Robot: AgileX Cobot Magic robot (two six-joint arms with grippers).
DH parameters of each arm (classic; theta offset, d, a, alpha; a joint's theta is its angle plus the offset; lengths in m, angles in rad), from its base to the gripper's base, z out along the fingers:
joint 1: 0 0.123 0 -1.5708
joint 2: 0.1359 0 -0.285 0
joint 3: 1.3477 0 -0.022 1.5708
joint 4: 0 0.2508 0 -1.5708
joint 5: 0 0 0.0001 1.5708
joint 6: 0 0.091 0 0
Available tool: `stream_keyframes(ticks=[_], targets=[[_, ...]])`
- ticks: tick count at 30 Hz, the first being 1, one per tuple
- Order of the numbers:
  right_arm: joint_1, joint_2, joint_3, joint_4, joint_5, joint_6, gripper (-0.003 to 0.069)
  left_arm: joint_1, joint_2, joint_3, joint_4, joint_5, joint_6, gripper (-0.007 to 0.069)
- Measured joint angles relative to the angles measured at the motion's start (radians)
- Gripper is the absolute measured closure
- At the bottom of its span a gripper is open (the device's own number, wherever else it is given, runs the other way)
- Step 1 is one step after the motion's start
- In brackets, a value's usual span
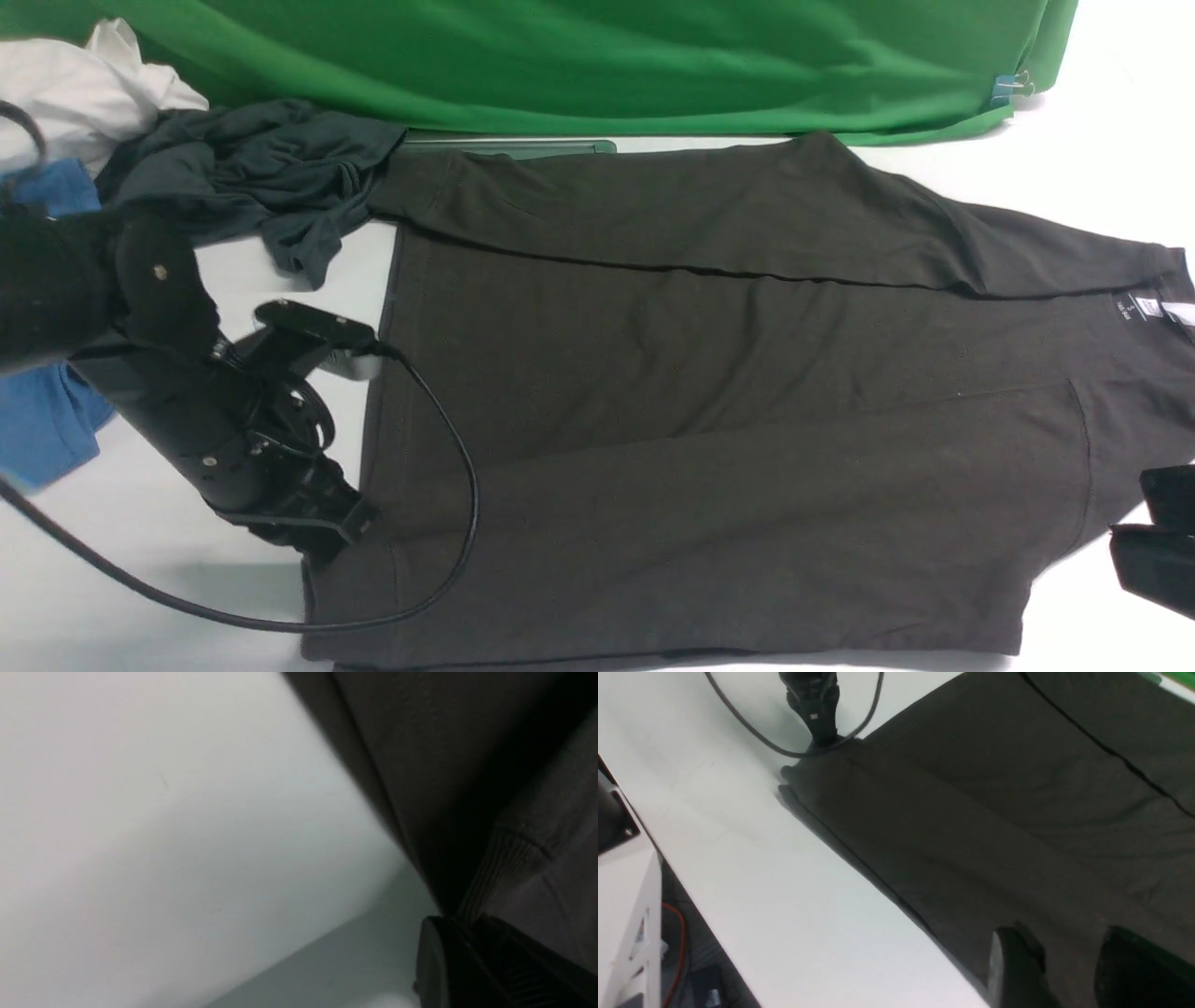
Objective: Fold a long-sleeved shirt on a white desktop.
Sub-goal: 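Fold the left side of the black T-shirt inward over its body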
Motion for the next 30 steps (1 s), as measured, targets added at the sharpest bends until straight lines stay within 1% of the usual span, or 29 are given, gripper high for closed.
stream_keyframes(ticks=[4, 8, 10, 13, 15, 16, 17, 18, 20, 21, 22, 23, 25, 26, 30], targets=[[0.0, 0.088, -0.001, 0.0, 0.0, 0.008, 0.0419, 0.0, -0.079, 0.0, -0.011, 0.03, -0.003, 0.0587], [-0.013, 0.284, -0.013, 0.0, -0.003, -0.114, 0.0419, 0.0, -0.184, 0.0, -0.013, 0.044, -0.016, 0.0587], [-0.039, 0.379, -0.029, -0.001, -0.007, -0.147, 0.0419, 0.0, -0.217, 0.0, -0.014, 0.049, -0.016, 0.0587], [-0.16, 0.572, -0.097, -0.004, -0.012, -0.233, 0.041, 0.0, -0.287, 0.0, -0.015, 0.057, -0.021, 0.0587], [-0.251, 0.673, -0.162, -0.006, -0.019, -0.33, 0.037, 0.0, -0.311, 0.0, -0.015, 0.057, -0.022, 0.0587], [-0.279, 0.698, -0.18, -0.006, -0.024, -0.365, 0.0353, 0.0, -0.316, 0.0, -0.015, 0.057, -0.022, 0.0587], [-0.309, 0.745, -0.215, 0.005, -0.033, -0.44, 0.0312, 0.0, -0.322, 0.0, -0.015, 0.056, -0.022, 0.0587], [-0.32, 0.752, -0.221, 0.008, -0.036, -0.454, 0.0304, 0.0, -0.322, 0.0, -0.015, 0.056, -0.022, 0.0587], [-0.37, 0.844, -0.294, 0.062, -0.058, -0.639, 0.0195, 0.0, -0.323, 0.0, -0.015, 0.05, -0.023, 0.0587], [-0.377, 0.867, -0.305, 0.072, -0.059, -0.666, 0.018, 0.0, -0.323, 0.0, -0.016, 0.049, -0.023, 0.0587], [-0.397, 0.922, -0.35, 0.106, -0.062, -0.756, 0.0132, 0.0, -0.323, 0.0, -0.016, 0.048, -0.023, 0.0587], [-0.407, 0.961, -0.38, 0.12, -0.057, -0.798, 0.0113, 0.0, -0.323, 0.0, -0.016, 0.048, -0.023, 0.0587], [-0.417, 1.008, -0.408, 0.137, -0.046, -0.837, 0.0102, 0.0, -0.323, 0.0, -0.016, 0.048, -0.023, 0.0587], [-0.426, 1.069, -0.45, 0.161, -0.026, -0.896, 0.0093, 0.0, -0.323, 0.0, -0.016, 0.048, -0.023, 0.0587], [-0.43, 1.19, -0.521, 0.192, 0.01, -0.989, 0.0088, 0.0, -0.323, 0.0, -0.016, 0.048, -0.026, 0.0587]])
